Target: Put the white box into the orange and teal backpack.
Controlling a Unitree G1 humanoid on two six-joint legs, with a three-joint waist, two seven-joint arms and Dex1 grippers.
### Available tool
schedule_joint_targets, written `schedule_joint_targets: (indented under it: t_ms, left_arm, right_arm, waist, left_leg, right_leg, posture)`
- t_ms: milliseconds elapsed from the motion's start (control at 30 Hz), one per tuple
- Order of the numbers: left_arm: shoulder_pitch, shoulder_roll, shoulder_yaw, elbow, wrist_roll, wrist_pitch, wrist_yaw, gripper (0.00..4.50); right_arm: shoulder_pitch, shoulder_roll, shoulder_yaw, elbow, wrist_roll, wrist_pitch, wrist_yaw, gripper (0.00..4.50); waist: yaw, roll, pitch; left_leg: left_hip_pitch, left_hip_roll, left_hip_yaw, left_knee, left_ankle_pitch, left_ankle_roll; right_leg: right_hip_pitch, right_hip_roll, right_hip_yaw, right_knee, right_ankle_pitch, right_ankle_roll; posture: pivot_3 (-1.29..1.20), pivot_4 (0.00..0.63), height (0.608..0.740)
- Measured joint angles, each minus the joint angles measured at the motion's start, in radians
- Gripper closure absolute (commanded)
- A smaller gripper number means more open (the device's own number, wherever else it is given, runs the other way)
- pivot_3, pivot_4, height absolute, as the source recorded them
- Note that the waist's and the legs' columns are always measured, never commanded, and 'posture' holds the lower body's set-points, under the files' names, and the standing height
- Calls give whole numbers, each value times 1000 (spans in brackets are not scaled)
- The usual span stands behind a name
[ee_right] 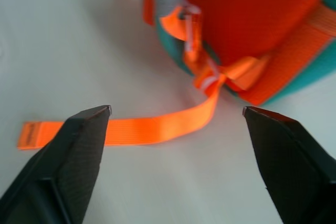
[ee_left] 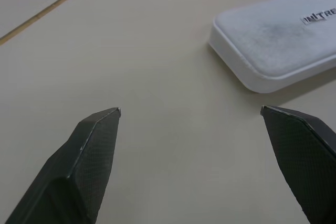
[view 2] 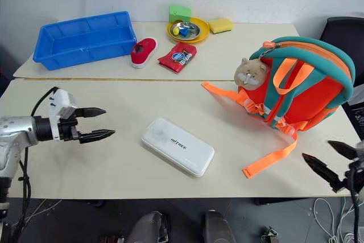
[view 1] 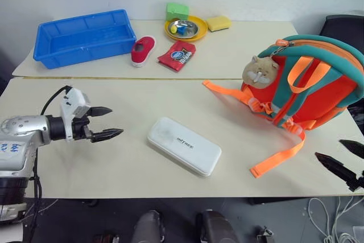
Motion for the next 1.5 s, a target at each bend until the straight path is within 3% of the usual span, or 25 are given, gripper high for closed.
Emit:
schedule_joint_targets:
  t_ms: [133,300,400,733,967,1167,1500]
  left_arm:
    - [-89,-35,-89,142,95,-113,-15,1770]
    - [-190,-127,-164,251,156,-196,-28,3362]
    - [-234,-189,-210,272,180,-228,-43,4385]
    - [-278,-266,-253,308,207,-217,-72,4470]
    - [-194,-219,-253,161,144,-140,-207,4470]
    - [-140,-192,-254,71,118,-76,-240,4470]
    - [-96,-186,-237,17,89,-13,-224,4470]
  right_arm:
    - [-19,-29,137,-59,-23,0,23,2655]
    - [-150,-55,319,-85,-66,2,7,4417]
    - [-234,-55,439,-91,-93,4,-11,4500]
    - [-368,-40,713,-74,-185,43,-42,4500]
    - [-400,-21,821,-28,-240,62,-64,4500]
    - [-453,8,825,11,-253,70,-86,4500]
    - [-480,-45,742,74,-248,61,-27,4500]
  waist:
    - [0,0,0]
    - [0,0,0]
    - [1,0,0]
    - [0,0,0]
    - [-1,0,0]
    - [-1,0,0]
    - [0,0,0]
  left_leg:
    - [-1,0,1,2,0,1]
    - [-2,0,0,4,0,1]
    - [-3,0,1,4,0,0]
    - [-4,1,1,6,1,0]
    - [-4,1,1,7,1,0]
    - [-3,1,0,7,1,0]
    - [-3,1,0,6,1,1]
  right_leg:
    - [0,0,0,0,0,0]
    - [-1,0,0,1,0,0]
    - [-3,0,0,2,0,0]
    - [-3,0,0,3,0,0]
    - [-3,0,0,3,0,0]
    - [-3,0,0,3,0,0]
    - [-2,0,0,2,0,0]
  posture:
    - [0,150,740]
    - [0,150,740]
    - [0,150,740]
    - [0,150,740]
    - [0,150,740]
    - [0,150,740]
    - [0,150,740]
